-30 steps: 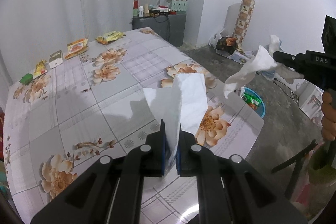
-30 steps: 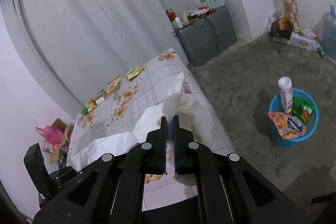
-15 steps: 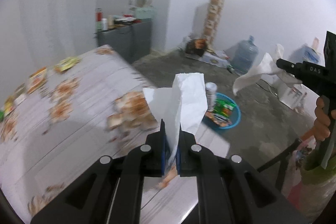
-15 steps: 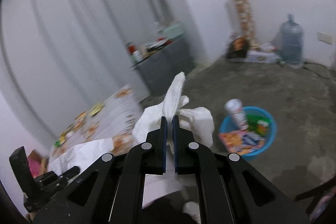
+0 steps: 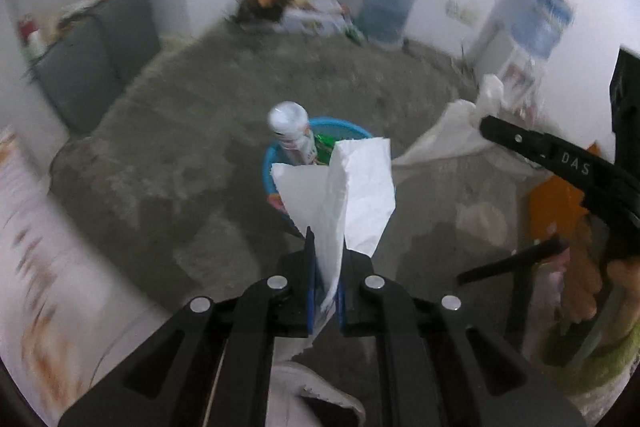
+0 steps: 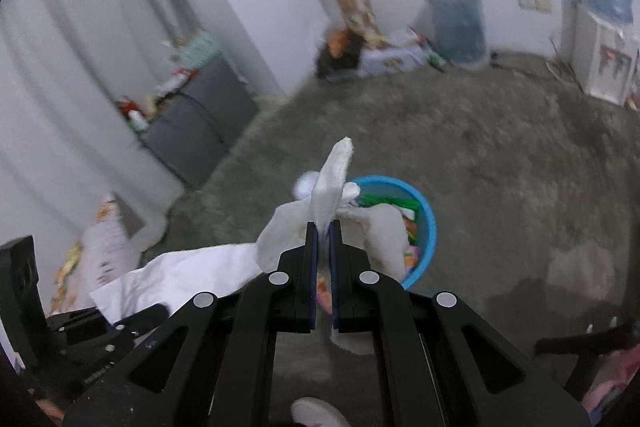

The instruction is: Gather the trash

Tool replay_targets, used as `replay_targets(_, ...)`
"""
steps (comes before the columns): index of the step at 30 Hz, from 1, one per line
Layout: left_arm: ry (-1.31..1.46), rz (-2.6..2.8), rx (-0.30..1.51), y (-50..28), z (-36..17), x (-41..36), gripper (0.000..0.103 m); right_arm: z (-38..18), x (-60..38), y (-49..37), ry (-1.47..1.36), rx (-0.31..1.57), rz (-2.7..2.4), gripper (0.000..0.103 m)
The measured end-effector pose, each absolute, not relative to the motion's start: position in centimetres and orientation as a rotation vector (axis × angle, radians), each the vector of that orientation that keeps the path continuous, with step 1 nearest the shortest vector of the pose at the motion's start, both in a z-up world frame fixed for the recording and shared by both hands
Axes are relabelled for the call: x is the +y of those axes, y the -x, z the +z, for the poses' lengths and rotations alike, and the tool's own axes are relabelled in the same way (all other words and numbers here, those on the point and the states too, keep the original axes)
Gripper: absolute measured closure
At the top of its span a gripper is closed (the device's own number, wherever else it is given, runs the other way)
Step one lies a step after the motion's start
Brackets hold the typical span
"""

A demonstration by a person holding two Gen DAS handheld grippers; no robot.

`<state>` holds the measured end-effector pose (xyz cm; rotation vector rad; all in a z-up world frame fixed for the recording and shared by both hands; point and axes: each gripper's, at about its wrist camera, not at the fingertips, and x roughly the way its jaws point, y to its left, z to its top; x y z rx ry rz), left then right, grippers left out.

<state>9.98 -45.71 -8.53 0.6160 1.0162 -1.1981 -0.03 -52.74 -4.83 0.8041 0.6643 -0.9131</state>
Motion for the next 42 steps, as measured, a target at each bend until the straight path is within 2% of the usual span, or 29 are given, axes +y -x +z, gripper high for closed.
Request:
replay_targets(3,-0.625,-1.203,1.093,-10.4,-11.9,-50.7,0.096,-7.8,-55.9,-0.7,-0.848,0.701,-0.934,0.098)
replay_targets(5,-0.601,-1.179,1.143,-11.0,-14.3,-53.7,0.092,-10.1,-58.2,-1.6,-0.879,0.725,-0.942,0.093)
replay_targets(6,-0.598,-1.154,1.157,-11.2,-15.5,-55.0,0.082,-11.1,-59.1,-1.9,-0.903,0.733,-0.935,0.089)
replay_targets(7,-0.586,-1.143,1.178,-11.3,-16.8,-56.2,0.064,-12.6,-60.2,-2.4,-0.933,0.747,-0.915,0.077)
replay_targets(9,-0.558,-1.115,1.192,-11.6,-18.1,-57.1,0.047,-14.5,-61.2,-2.9,-0.973,0.786,-0.907,0.052)
replay_targets(10,-0.536,-1.086,1.195,-11.9,-18.5,-57.4,0.041,-15.2,-61.5,-3.0,-0.981,0.809,-0.922,0.051)
replay_targets(12,-0.495,-1.079,1.210,-12.2,-18.3,-56.8,0.034,-15.7,-61.4,-2.5,-1.003,0.803,-0.925,0.051)
replay_targets(16,-0.413,-1.086,1.184,-13.0,-15.9,-55.2,0.029,-14.3,-59.6,-0.2,-1.018,0.717,-0.914,0.047)
replay_targets(20,-0.343,-1.107,1.127,-13.3,-11.4,-52.3,0.029,-12.1,-58.4,0.8,-1.024,0.667,-0.918,0.047)
replay_targets(23,-0.283,-1.161,1.093,-13.1,-7.1,-49.1,0.024,-9.0,-55.9,0.4,-0.952,0.650,-0.901,0.045)
replay_targets(26,-0.238,-1.168,1.012,-12.6,-2.6,-44.1,0.014,-4.7,-51.6,-0.5,-0.831,0.631,-0.861,0.033)
replay_targets(27,-0.227,-1.161,0.975,-12.4,-1.2,-42.1,0.007,-3.4,-50.2,-1.0,-0.790,0.622,-0.838,0.027)
replay_targets(28,-0.214,-1.144,0.925,-12.0,0.4,-39.5,0.005,-1.8,-48.2,-1.4,-0.733,0.611,-0.812,0.021)
replay_targets(31,-0.188,-1.072,0.853,-11.3,3.2,-33.2,0.005,2.0,-42.7,-2.8,-0.572,0.587,-0.755,0.011)
replay_targets(33,-0.167,-0.999,0.819,-11.0,4.3,-29.1,0.005,3.5,-39.7,-3.6,-0.494,0.580,-0.715,0.008)
replay_targets(42,-0.110,-0.583,0.670,-8.3,6.0,-14.4,0.005,5.5,-27.6,-7.0,-0.225,0.673,-0.525,0.008)
